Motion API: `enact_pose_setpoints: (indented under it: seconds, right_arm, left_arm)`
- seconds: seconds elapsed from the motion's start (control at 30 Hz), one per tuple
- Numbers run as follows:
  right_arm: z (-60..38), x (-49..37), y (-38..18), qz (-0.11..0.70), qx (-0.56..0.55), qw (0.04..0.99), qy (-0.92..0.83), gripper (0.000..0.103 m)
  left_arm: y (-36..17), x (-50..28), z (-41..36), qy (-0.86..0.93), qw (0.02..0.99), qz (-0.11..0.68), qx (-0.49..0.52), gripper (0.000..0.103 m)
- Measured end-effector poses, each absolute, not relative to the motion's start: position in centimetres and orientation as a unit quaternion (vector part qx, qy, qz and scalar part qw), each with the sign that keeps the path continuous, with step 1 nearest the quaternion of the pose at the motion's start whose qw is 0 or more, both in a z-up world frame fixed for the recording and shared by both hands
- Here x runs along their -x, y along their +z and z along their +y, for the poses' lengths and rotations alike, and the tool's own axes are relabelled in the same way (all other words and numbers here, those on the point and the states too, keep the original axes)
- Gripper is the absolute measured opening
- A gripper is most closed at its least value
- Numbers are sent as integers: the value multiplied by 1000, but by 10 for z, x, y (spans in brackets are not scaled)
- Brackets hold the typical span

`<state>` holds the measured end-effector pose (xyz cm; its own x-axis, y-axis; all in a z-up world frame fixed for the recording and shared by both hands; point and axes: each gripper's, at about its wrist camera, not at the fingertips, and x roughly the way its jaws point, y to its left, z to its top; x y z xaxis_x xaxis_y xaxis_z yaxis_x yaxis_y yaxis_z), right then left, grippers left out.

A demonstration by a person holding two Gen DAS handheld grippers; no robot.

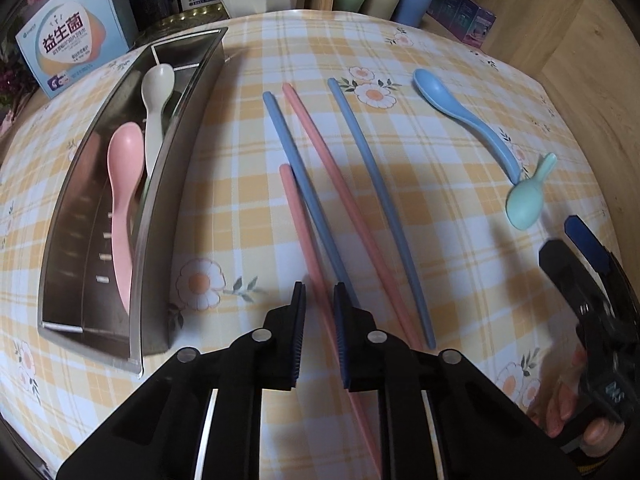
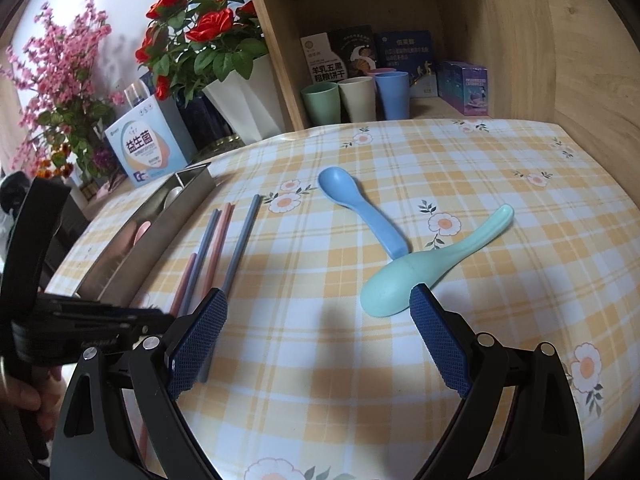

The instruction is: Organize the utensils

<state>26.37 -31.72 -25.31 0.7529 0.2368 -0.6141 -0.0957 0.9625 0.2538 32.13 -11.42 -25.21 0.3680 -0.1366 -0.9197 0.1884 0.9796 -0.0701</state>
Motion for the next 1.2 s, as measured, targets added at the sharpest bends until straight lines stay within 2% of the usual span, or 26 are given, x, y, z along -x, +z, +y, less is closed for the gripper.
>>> enact_pose_setpoints:
  seconds: [0.3,0.9,1.2]
  right_arm:
    - [-322,-264,-256,344,-120,926,95,90]
    - [-353,-266,-266,348,-213,909,85,89]
    - [-381,-282,-268,374,-266,887,47,89]
  left_arm:
    - [-254,-312,-114,-101,840,532,-35,6]
    - [-255,-296,-104,-116,843,525,-1,6]
    - [-256,-295,-97,-129,843,521,17,6]
